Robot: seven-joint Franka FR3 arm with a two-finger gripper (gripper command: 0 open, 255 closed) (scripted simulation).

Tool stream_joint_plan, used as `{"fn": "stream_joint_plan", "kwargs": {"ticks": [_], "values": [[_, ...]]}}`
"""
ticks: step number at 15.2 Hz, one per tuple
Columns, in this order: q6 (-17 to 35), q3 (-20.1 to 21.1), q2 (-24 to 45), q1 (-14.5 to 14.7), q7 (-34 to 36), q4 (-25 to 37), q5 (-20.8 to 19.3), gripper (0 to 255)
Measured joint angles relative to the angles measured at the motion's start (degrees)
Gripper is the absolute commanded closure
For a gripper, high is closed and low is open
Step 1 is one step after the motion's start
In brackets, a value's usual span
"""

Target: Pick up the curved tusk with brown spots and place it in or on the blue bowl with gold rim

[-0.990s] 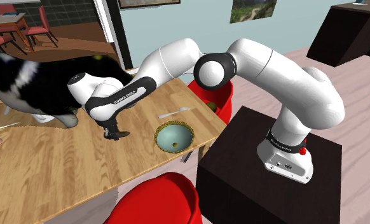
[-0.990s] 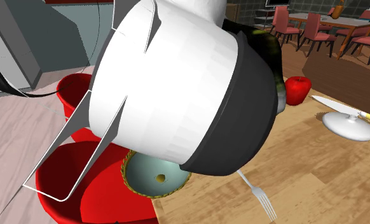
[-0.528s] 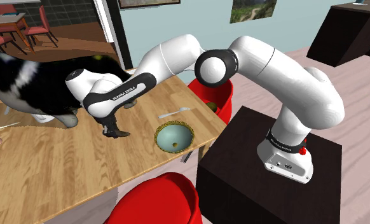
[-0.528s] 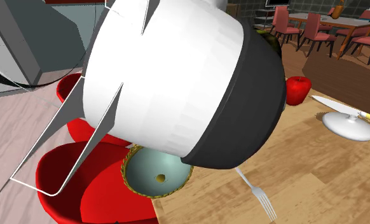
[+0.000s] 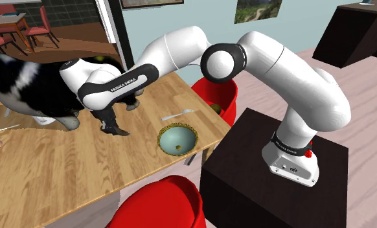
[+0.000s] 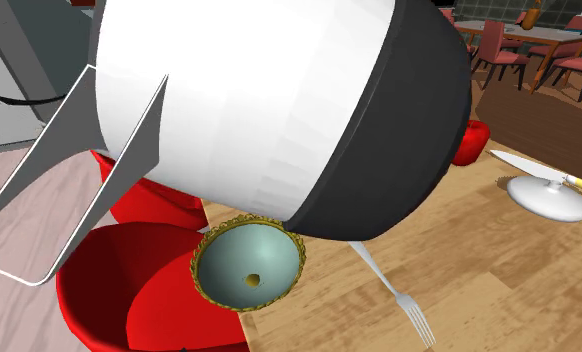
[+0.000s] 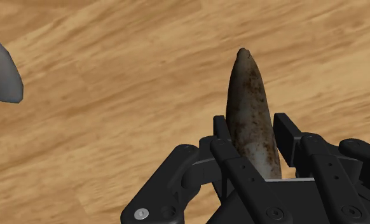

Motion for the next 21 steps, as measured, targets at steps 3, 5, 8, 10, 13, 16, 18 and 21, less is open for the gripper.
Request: {"fn": "stream_joint_plan", "kwargs": {"ticks": [3,5,8,10,13,16,18,21], "values": [[-1.1,0.3,-1.4,-0.2,-0.2,-0.2,0.3,255],[-2.0,0.4,-2.1,-0.2,-0.2,-0.1,0.4,255],[-3.8,0.6,-2.9,0.0,-0.5,1.0,0.7,255],[-5.1,0.7,-3.0,0.2,-0.9,2.3,0.9,255],[-6.5,0.9,-4.1,0.3,-1.1,2.7,1.1,255],[-8.4,1.0,-4.4,0.6,-1.5,4.4,1.3,255],[-9.7,1.0,-4.7,0.8,-1.8,5.5,1.4,255],[-11.4,1.1,-5.2,1.1,-2.1,6.8,1.6,255]]}}
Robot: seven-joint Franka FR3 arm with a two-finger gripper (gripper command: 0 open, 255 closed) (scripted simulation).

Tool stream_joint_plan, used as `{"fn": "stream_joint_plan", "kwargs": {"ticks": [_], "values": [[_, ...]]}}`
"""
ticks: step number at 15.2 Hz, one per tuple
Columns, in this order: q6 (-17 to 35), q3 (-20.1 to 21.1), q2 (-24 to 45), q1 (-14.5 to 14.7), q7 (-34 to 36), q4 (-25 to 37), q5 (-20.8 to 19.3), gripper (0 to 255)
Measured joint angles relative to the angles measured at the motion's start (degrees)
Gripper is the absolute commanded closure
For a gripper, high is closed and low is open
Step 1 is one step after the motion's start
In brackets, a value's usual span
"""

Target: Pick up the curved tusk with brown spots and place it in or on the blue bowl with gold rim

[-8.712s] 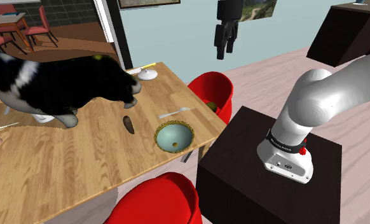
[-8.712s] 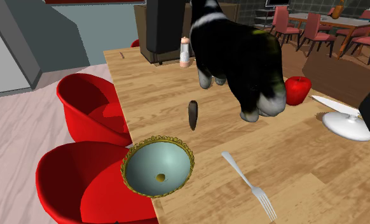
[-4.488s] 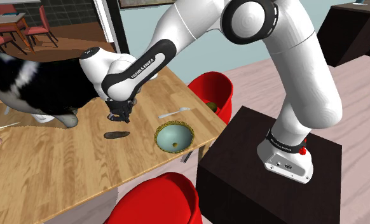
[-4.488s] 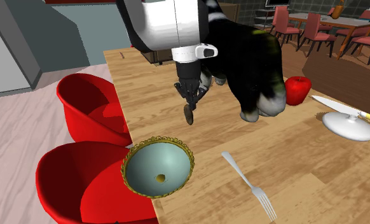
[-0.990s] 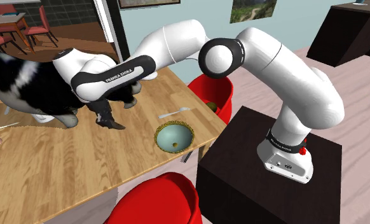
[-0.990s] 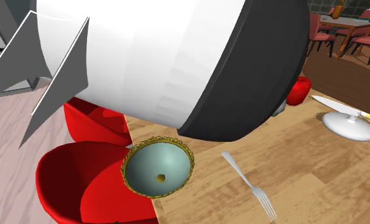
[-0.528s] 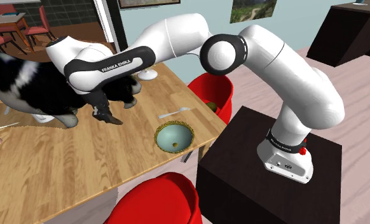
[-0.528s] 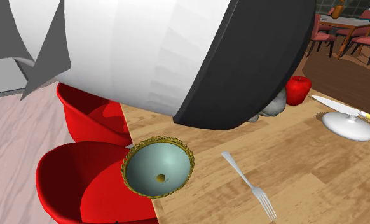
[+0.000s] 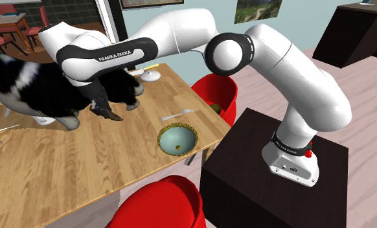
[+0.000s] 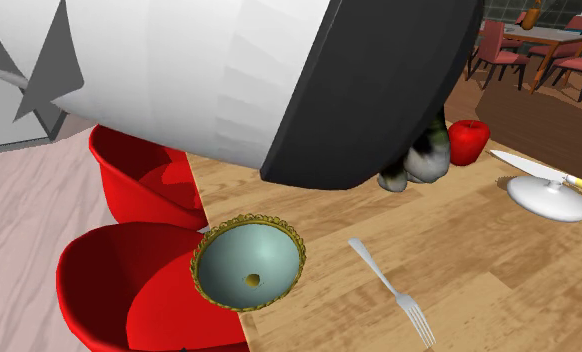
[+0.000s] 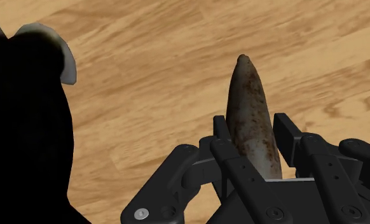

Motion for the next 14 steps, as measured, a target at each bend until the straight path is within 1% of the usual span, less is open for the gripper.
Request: {"fn": "stream_joint_plan", "kwargs": {"ticks": [1,3,6,10,14], "values": [[1.2,0.4,-2.0,-1.0,0.5,-3.5,0.2,255],[6.8,2.0,-9.9,-5.2,2.8,-18.1,1.0,255],[12.9,3.8,-18.4,-9.6,4.5,-33.2,2.4,255],[19.0,6.1,-28.4,-14.3,5.3,-49.1,5.0,255],[24.0,8.2,-37.6,-18.2,4.7,-62.2,8.6,255]]}}
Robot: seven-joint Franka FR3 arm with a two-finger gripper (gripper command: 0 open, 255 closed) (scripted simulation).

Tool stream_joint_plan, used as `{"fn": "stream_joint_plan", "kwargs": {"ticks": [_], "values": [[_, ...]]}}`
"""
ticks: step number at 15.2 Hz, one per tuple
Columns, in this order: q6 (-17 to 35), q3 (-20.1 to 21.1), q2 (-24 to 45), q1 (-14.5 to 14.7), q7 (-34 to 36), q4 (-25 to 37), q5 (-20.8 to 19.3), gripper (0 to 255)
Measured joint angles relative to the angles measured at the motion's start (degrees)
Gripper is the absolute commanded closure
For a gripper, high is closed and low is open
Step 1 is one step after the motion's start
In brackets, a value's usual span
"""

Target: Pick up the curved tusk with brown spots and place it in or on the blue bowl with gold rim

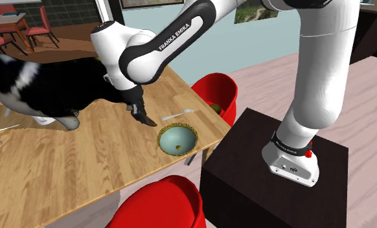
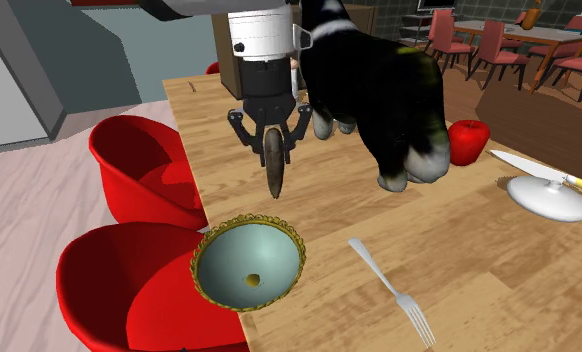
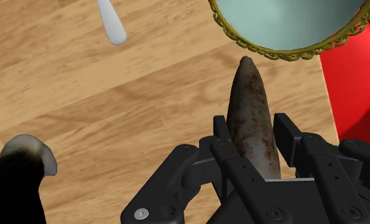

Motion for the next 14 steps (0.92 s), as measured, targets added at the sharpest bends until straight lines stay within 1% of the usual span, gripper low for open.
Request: {"fn": "stream_joint_plan", "kwargs": {"ticks": [3,6,8,10,12,14], "values": [[3.3,1.5,-6.9,-2.2,-1.2,-9.0,3.5,255],[6.1,2.7,-15.0,-4.0,-4.0,-17.9,8.5,255],[7.7,3.0,-20.8,-4.6,-6.6,-24.1,12.6,255],[8.7,2.9,-25.4,-4.3,-8.8,-28.5,15.9,255],[9.5,2.9,-26.8,-3.9,-9.2,-30.5,17.0,255],[11.0,3.1,-25.9,-4.0,-8.6,-31.3,16.5,255]]}}
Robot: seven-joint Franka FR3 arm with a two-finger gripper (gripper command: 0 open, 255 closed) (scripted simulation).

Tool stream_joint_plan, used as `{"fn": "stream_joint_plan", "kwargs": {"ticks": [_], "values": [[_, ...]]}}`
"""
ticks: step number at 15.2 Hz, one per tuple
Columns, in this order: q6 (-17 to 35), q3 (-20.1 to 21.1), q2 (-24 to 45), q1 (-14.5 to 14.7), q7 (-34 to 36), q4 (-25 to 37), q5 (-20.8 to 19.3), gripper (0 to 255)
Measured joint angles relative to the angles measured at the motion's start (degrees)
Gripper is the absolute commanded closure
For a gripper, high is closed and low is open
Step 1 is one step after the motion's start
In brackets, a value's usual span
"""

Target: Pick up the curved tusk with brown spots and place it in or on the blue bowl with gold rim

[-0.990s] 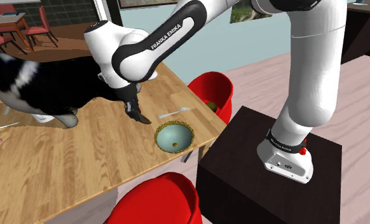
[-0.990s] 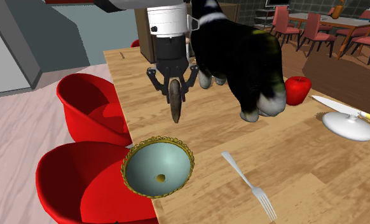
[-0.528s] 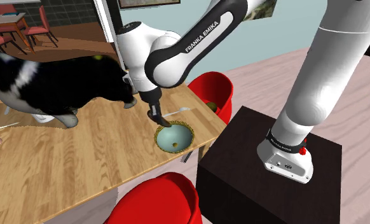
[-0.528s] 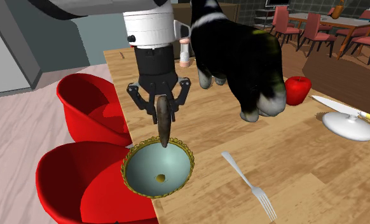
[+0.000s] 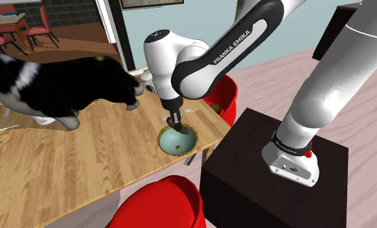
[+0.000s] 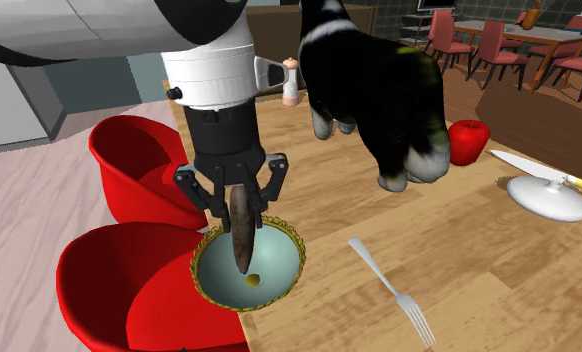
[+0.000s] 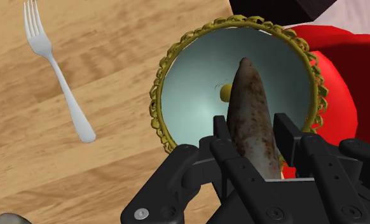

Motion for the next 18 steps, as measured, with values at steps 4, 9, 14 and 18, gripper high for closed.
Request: {"fn": "stream_joint_plan", "kwargs": {"ticks": [4,9,14,18], "values": [[3.3,0.3,2.7,-0.4,1.7,-1.3,-2.2,255],[7.2,0.5,6.3,-0.6,4.6,-2.4,-5.6,255],[9.1,0.3,8.4,-0.6,6.2,-2.7,-7.7,255],[9.1,0.3,8.5,-0.6,6.2,-2.7,-7.8,0]]}}
